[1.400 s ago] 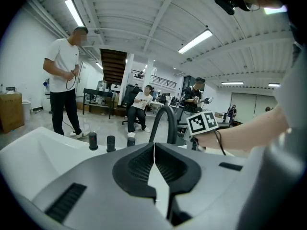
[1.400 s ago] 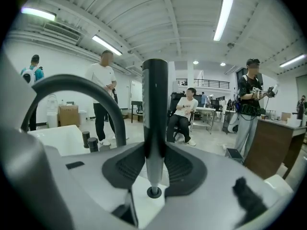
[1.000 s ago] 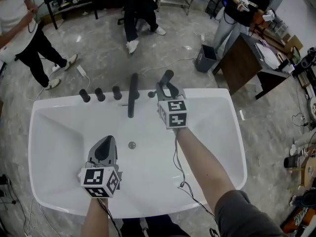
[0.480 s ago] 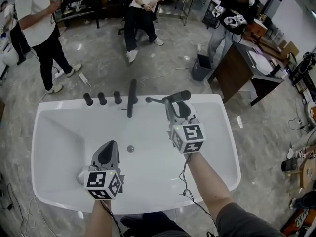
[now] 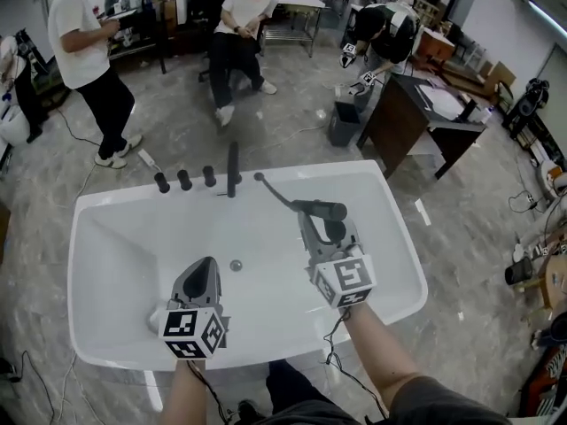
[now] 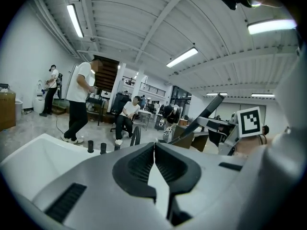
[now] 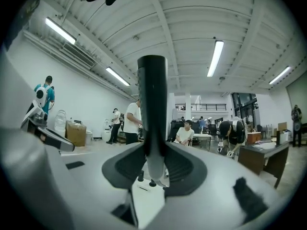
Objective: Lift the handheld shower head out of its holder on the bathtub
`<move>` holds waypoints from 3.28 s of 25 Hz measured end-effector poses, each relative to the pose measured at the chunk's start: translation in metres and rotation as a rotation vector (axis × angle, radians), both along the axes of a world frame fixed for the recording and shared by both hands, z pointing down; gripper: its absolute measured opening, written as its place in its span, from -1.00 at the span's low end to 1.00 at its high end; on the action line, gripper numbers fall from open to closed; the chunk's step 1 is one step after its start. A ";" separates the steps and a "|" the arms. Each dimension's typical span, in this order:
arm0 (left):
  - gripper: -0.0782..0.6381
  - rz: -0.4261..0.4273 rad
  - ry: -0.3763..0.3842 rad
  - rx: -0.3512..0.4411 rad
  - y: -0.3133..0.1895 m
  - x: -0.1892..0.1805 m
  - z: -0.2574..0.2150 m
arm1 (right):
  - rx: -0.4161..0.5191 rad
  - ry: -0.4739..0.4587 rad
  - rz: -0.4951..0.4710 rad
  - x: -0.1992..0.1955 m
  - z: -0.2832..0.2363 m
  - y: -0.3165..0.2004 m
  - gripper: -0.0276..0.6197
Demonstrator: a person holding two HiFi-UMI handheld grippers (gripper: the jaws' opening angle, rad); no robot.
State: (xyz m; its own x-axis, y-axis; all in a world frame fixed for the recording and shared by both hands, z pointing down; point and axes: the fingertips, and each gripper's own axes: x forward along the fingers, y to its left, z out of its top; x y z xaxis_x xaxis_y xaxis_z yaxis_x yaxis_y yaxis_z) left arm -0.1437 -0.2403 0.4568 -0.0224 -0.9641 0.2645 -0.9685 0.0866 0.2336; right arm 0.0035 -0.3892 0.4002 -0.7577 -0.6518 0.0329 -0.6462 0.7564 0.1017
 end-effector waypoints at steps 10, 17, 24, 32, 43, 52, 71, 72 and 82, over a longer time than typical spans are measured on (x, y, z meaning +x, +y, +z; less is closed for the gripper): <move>-0.74 0.063 -0.026 0.066 0.144 0.029 -0.048 | 0.017 -0.034 0.098 0.054 -0.028 0.156 -0.51; -0.73 0.094 -0.022 0.084 0.233 0.053 -0.054 | 0.010 -0.062 0.137 0.089 -0.024 0.251 -0.51; -0.74 0.136 -0.011 0.076 0.290 0.071 -0.058 | -0.026 -0.063 0.168 0.118 -0.020 0.331 -0.51; -0.73 0.179 -0.024 0.041 0.317 0.108 -0.059 | -0.035 -0.047 0.181 0.147 -0.028 0.370 -0.51; -0.73 0.154 -0.038 0.053 0.347 0.168 -0.069 | -0.031 -0.076 0.110 0.193 -0.035 0.409 -0.51; -0.74 0.118 -0.036 0.050 0.372 0.205 -0.073 | -0.053 -0.099 0.075 0.235 -0.035 0.433 -0.51; -0.74 0.112 -0.033 0.050 0.402 0.249 -0.073 | -0.124 -0.053 0.076 0.264 -0.001 0.457 -0.51; -0.73 0.112 -0.034 0.050 0.405 0.249 -0.070 | -0.126 -0.053 0.077 0.264 0.001 0.459 -0.51; -0.74 0.095 -0.028 0.064 0.413 0.240 -0.073 | -0.138 -0.041 0.067 0.258 0.008 0.469 -0.51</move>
State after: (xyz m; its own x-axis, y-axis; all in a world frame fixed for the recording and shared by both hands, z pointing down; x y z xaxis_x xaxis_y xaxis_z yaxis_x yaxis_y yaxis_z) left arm 0.0965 0.1730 0.3842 0.0631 -0.9771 0.2032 -0.9778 -0.0198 0.2088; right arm 0.2611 0.0801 0.4079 -0.7150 -0.6925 0.0961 -0.6974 0.7161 -0.0279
